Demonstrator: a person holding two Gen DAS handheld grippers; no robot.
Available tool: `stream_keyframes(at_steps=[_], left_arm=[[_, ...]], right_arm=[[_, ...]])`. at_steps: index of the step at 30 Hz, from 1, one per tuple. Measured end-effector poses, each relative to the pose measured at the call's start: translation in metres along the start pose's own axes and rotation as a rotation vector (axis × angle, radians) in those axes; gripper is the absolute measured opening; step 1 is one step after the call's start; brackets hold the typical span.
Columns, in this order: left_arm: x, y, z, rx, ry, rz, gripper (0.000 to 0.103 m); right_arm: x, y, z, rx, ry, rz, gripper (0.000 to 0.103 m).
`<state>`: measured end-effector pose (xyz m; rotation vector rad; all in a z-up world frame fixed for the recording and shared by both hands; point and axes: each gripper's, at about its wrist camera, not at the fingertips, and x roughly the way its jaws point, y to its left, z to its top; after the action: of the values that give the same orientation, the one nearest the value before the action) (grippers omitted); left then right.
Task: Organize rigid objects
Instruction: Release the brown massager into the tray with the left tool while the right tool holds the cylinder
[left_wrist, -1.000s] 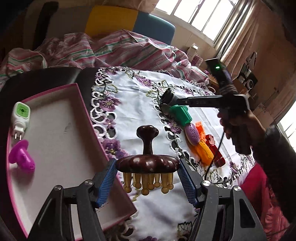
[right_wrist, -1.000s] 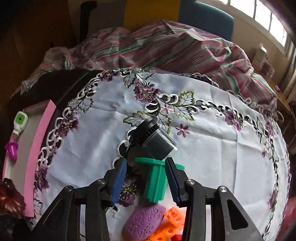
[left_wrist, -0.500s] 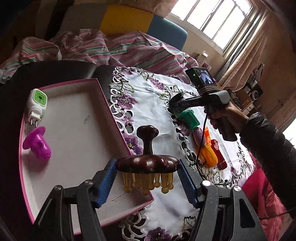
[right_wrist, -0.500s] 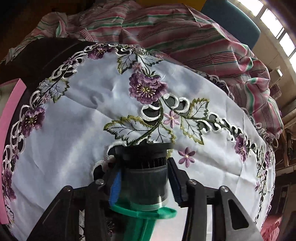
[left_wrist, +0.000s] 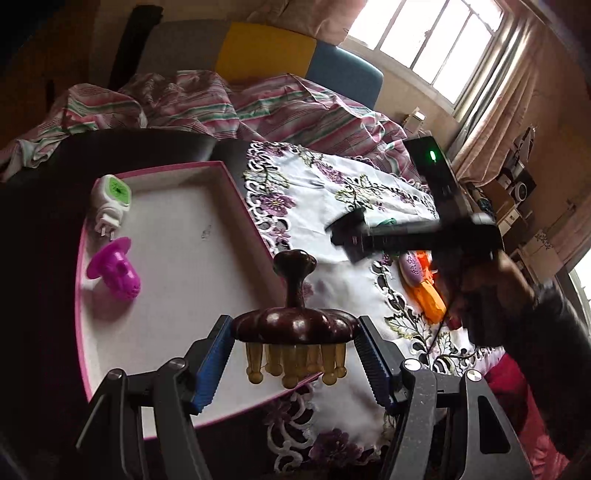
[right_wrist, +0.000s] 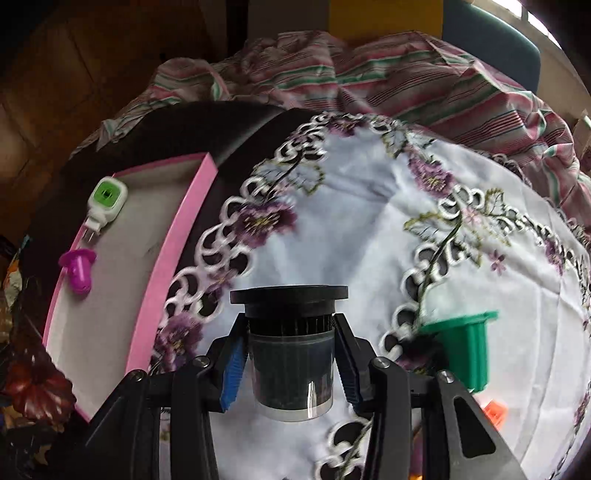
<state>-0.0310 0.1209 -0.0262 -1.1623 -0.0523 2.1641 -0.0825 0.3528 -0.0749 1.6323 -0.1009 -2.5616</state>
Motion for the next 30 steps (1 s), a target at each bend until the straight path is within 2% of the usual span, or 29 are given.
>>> stream_keyframes(at_steps=[6,12,16,24,28,30], left_arm=[[-0.020,0.021,-0.009,-0.044,-0.036,0.081,0.067],[-0.032,0.033,-0.020,-0.064,-0.055,0.162,0.067],[-0.036,0.038,-0.028,-0.080,-0.047,0.188,0.067],[-0.035,0.043,-0.036,-0.113,-0.024,0.185,0.067],[-0.038,0.048,-0.038,-0.152,-0.029,0.124,0.067],[-0.038,0.049,-0.038,-0.154,-0.036,0.123,0.067]], right_arm=[[0.008,0.019,-0.037,-0.018,-0.023,-0.033,0.044],[0.011,0.007,-0.038,0.025,-0.050,-0.002,0.044],[0.015,0.006,-0.040,0.032,-0.047,0.006,0.044],[0.014,0.004,-0.041,0.039,-0.047,0.011,0.044],[0.014,0.005,-0.041,0.035,-0.044,0.005,0.044],[0.015,0.006,-0.041,0.033,-0.043,0.001,0.044]])
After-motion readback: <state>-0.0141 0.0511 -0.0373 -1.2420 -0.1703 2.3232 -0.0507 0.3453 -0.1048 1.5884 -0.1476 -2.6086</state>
